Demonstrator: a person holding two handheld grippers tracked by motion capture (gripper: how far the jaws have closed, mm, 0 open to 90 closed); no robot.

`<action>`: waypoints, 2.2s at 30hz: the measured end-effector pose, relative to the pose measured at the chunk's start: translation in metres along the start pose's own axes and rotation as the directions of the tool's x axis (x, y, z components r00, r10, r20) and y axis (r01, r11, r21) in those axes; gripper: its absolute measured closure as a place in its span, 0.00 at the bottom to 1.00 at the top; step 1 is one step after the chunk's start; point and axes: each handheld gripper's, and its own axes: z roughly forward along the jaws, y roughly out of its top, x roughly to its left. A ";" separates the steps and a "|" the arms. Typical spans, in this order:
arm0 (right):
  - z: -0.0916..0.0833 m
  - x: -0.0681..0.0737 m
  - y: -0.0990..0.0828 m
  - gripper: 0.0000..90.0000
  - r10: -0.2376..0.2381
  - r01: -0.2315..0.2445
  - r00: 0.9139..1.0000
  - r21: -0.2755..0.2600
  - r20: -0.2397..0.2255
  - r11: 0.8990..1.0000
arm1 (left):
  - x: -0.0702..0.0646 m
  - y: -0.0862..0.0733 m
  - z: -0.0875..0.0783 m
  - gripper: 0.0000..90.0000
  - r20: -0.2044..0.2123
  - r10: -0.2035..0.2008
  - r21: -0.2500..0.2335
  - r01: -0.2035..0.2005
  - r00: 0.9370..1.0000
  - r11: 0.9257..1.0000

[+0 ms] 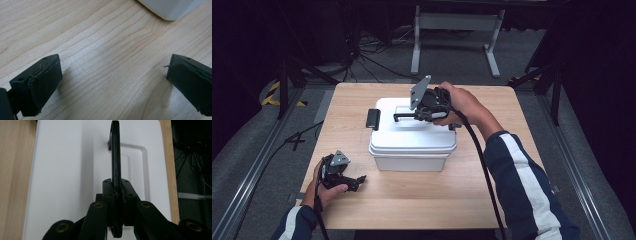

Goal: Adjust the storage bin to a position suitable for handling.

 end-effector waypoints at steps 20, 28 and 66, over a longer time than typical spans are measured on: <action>-0.038 -0.001 -0.031 0.94 0.026 -0.025 0.999 -0.028 0.036 0.999 | -0.001 0.000 0.000 0.01 0.002 -0.008 -0.001 0.008 1.000 1.000; -0.049 0.002 -0.049 0.94 0.046 -0.044 0.998 -0.040 0.050 0.998 | -0.001 0.000 0.000 0.01 0.002 -0.009 -0.001 0.009 1.000 1.000; -0.123 0.023 -0.177 0.94 0.212 -0.204 0.964 -0.068 0.161 0.977 | 0.000 -0.001 0.000 0.01 0.001 -0.007 -0.006 0.007 1.000 1.000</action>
